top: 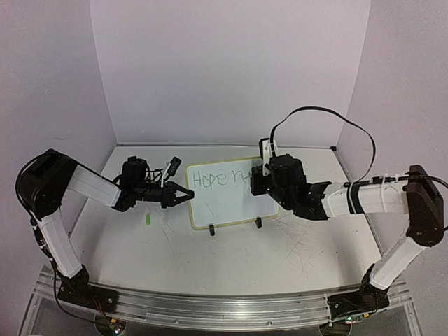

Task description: Write a sentence on the whiteboard

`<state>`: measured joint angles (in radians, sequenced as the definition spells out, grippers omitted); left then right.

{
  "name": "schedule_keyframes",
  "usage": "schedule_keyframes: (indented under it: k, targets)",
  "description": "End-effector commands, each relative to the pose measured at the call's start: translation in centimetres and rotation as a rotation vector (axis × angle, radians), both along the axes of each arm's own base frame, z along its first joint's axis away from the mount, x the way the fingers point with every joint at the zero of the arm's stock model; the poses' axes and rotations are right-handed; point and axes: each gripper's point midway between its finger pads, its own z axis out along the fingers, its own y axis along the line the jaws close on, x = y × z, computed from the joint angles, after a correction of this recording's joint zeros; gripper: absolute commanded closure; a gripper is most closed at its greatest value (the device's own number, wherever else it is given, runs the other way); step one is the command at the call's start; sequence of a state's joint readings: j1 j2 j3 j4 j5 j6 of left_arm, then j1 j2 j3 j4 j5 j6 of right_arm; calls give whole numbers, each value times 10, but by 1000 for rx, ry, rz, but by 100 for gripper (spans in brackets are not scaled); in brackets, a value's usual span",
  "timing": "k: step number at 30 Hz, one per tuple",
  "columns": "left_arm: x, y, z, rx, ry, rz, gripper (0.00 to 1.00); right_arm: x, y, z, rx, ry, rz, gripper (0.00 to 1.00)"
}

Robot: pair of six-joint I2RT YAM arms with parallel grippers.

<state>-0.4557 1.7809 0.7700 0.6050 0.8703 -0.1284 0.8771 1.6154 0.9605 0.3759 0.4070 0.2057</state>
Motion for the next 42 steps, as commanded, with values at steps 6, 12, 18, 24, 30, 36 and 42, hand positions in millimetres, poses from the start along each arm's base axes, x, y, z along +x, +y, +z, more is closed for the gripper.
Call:
schedule_keyframes:
  k: [6, 12, 18, 24, 30, 36, 42]
  targets:
    - [20, 11, -5, 70, -73, 102, 100, 16, 4, 25, 42, -58, -23, 100]
    - [20, 11, -5, 70, -73, 101, 100, 16, 10, 20, 49, -42, -1, 100]
    - [20, 11, -6, 73, -72, 103, 100, 14, 12, 13, 57, -19, 12, 100]
    - [21, 11, -5, 71, -73, 102, 100, 9, 10, 2, 57, 10, 18, 100]
    - [21, 11, -6, 74, -70, 103, 100, 4, 5, -9, 57, 38, 12, 100]
    - [20, 11, -6, 72, -71, 102, 100, 1, 2, -18, 53, 60, 10, 100]
    - [20, 11, -6, 73, -71, 101, 100, -1, -3, -23, 47, 70, -2, 100]
